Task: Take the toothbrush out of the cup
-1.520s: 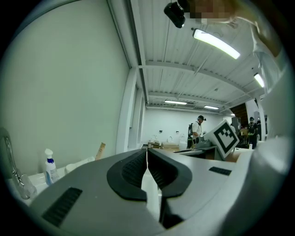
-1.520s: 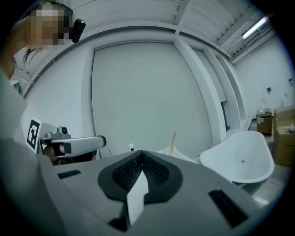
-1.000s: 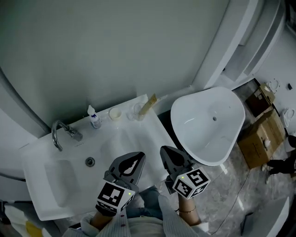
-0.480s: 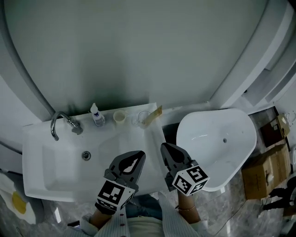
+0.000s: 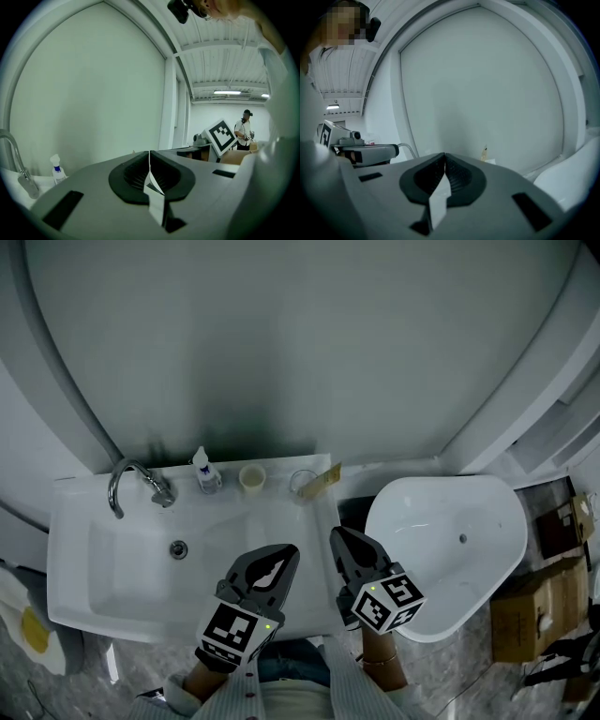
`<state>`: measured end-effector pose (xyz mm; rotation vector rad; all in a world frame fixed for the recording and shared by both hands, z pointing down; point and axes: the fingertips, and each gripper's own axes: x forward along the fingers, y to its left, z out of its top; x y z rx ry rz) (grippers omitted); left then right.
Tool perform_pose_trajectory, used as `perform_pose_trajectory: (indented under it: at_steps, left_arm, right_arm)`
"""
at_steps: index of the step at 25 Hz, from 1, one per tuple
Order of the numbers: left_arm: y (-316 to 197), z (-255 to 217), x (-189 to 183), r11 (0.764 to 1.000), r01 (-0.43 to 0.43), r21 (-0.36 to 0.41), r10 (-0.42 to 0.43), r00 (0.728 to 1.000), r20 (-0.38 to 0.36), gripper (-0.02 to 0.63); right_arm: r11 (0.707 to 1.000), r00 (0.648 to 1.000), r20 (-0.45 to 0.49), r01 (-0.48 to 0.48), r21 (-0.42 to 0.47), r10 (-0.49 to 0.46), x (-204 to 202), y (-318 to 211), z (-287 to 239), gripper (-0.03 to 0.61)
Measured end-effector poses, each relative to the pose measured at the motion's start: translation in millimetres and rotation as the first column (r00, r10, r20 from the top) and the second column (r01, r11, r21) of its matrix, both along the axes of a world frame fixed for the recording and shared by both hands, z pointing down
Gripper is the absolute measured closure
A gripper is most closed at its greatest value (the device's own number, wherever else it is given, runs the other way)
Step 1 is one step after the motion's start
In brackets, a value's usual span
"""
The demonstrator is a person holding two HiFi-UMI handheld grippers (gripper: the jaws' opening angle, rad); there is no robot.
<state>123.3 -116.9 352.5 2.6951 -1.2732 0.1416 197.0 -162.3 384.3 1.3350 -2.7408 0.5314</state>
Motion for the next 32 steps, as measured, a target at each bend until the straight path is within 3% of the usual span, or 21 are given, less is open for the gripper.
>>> perform_pose_trajectory:
  at_steps: [28, 32]
  left_arm:
    - [-48.3, 22.8, -20.9, 0.998, -0.009, -0.064, 0.007, 1.000, -0.023, 0.592]
    - [-52.2, 27.3, -19.2, 0.996, -0.015, -0.084, 0.012, 0.999, -0.033, 0.592]
  right_arm:
    - [0.992, 0.996, 0.000, -0.085, -0.092, 0.085, -3.1, -56.3, 33.0, 0.560]
    - [0.989, 0.996, -0.005, -0.089, -0.119, 0.089, -2.5, -63.1, 42.4, 0.530]
